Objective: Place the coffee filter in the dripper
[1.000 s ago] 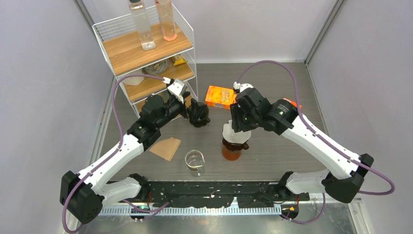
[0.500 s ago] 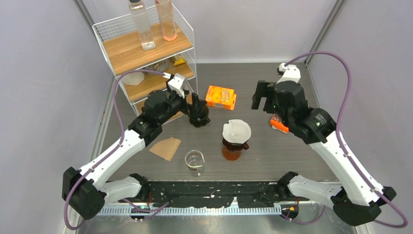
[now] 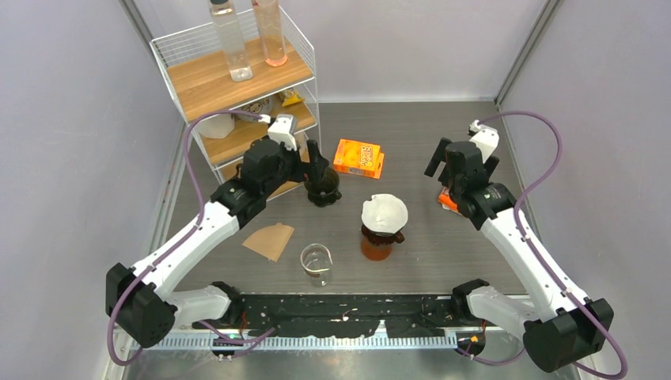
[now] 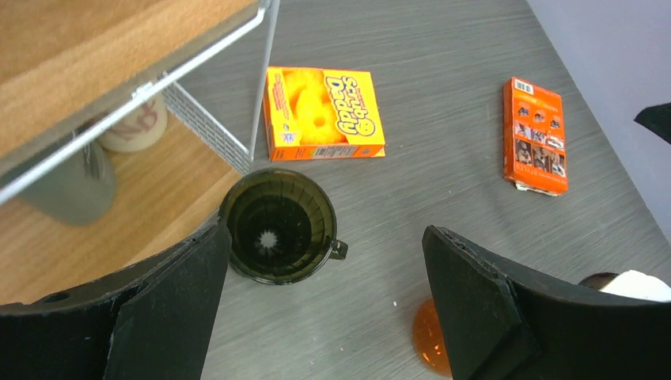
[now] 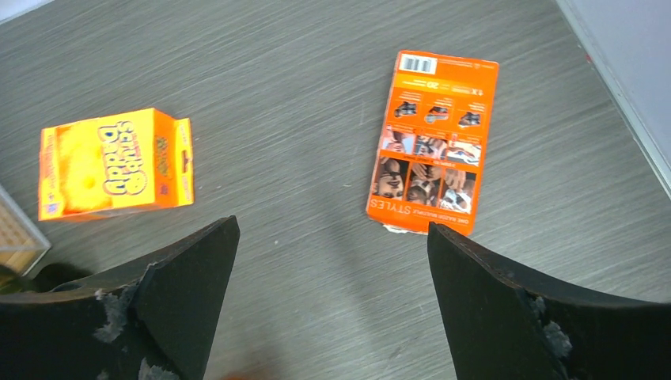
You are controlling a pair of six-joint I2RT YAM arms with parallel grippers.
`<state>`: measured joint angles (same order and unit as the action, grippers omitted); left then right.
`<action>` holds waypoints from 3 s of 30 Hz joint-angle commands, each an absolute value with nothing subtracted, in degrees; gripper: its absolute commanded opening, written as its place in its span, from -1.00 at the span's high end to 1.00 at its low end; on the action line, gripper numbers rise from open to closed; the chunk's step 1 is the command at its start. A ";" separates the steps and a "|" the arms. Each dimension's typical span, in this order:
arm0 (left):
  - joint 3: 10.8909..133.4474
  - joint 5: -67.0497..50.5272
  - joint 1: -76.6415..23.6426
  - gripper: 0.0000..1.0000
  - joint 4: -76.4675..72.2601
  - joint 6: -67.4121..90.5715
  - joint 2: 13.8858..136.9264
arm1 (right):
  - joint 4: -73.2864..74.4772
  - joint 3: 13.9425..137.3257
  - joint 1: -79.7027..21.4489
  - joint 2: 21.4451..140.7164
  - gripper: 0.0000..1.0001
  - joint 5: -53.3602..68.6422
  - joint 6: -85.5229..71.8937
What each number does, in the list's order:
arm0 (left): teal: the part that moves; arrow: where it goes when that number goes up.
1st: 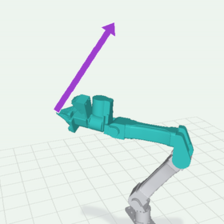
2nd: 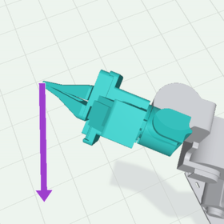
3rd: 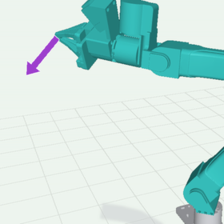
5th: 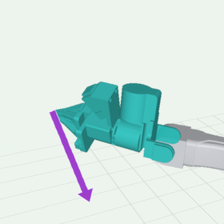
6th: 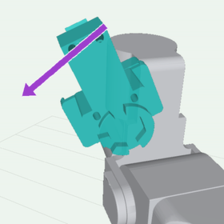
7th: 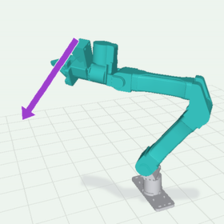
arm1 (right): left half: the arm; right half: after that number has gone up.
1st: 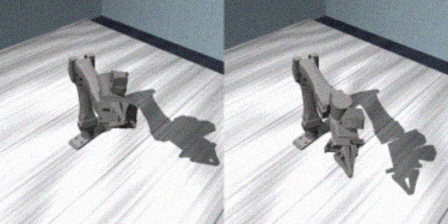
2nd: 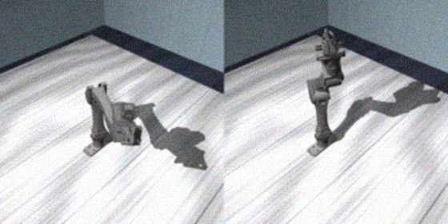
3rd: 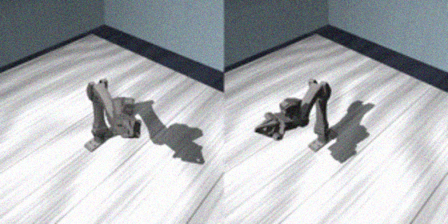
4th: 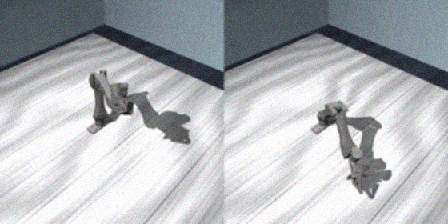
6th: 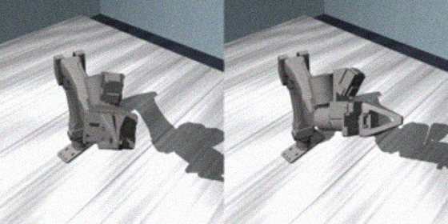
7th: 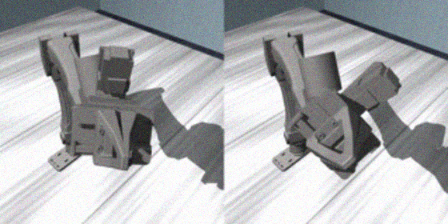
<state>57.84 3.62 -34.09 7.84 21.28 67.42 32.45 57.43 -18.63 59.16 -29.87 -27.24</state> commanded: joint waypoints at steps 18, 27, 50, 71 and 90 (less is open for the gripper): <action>72.03 19.66 -47.20 -0.93 26.98 40.18 92.16 | 13.67 42.20 -18.15 51.36 -0.91 -38.92 -27.25; 72.20 24.36 -47.64 -0.72 23.92 46.76 97.68 | 13.71 42.02 -18.00 52.06 -0.91 -37.92 -27.03; 70.21 40.26 -48.50 -0.47 24.71 53.79 99.32 | 13.60 42.25 -17.49 53.87 -0.91 -36.84 -25.56; 66.46 41.98 -47.29 0.24 21.41 49.77 97.75 | 13.70 42.30 -17.06 54.22 -0.91 -36.12 -25.25; 64.26 39.73 -47.59 1.00 18.15 41.34 91.11 | 13.70 42.87 -16.79 54.82 -0.91 -35.81 -24.07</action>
<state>64.23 38.72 -47.86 22.50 44.18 96.31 16.23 42.17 -17.12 54.72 -35.24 -25.19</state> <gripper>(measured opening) 0.139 0.955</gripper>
